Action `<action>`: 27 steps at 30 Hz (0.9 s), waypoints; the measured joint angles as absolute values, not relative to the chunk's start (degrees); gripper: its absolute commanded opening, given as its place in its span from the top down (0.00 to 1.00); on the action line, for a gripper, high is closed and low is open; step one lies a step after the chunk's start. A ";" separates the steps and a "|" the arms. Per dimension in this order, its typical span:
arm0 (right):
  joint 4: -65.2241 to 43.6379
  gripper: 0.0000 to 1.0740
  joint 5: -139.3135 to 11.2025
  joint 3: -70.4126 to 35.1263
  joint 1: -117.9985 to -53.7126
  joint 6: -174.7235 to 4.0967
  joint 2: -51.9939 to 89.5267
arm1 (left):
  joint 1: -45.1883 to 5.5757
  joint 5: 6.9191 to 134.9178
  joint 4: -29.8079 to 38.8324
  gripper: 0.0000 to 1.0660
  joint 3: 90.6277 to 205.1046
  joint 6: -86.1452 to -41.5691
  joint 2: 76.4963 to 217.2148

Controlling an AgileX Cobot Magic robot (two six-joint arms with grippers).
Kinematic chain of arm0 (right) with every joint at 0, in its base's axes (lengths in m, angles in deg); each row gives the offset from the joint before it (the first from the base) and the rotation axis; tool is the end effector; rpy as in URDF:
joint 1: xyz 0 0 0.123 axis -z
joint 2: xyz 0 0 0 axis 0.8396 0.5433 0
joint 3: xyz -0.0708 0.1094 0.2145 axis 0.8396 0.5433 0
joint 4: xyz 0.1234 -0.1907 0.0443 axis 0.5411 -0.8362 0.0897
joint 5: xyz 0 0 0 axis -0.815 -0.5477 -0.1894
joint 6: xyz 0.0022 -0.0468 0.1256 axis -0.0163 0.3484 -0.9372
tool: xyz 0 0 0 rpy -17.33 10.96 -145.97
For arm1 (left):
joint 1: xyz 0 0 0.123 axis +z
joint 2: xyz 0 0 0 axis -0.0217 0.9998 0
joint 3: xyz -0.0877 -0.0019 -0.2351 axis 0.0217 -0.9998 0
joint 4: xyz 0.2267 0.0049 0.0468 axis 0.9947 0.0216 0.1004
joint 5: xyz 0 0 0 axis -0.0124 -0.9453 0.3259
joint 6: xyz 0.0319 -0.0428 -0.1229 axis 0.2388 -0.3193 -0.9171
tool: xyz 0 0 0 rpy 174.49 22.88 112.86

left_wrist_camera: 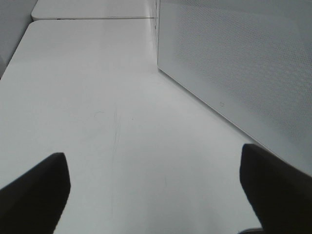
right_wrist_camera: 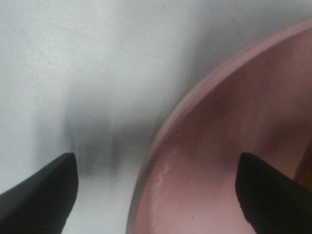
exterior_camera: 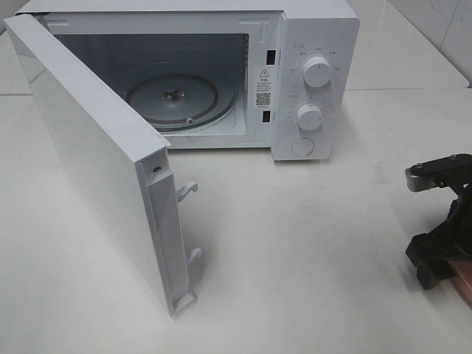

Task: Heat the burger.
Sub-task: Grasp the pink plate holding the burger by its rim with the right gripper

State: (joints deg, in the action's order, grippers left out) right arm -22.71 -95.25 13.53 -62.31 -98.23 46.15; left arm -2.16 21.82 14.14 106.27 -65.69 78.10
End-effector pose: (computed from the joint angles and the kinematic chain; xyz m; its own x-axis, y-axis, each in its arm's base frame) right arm 0.2363 0.0087 0.0598 -0.9825 -0.1256 -0.1377 -0.1125 0.9887 -0.0992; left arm 0.0493 -0.0109 0.2496 -0.4420 -0.0021 -0.8970 0.0795 0.9960 -0.0415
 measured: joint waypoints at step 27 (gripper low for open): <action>-26.84 1.00 -95.83 13.24 -62.36 -102.93 48.56 | -2.16 21.82 14.14 0.19 106.27 -65.69 78.10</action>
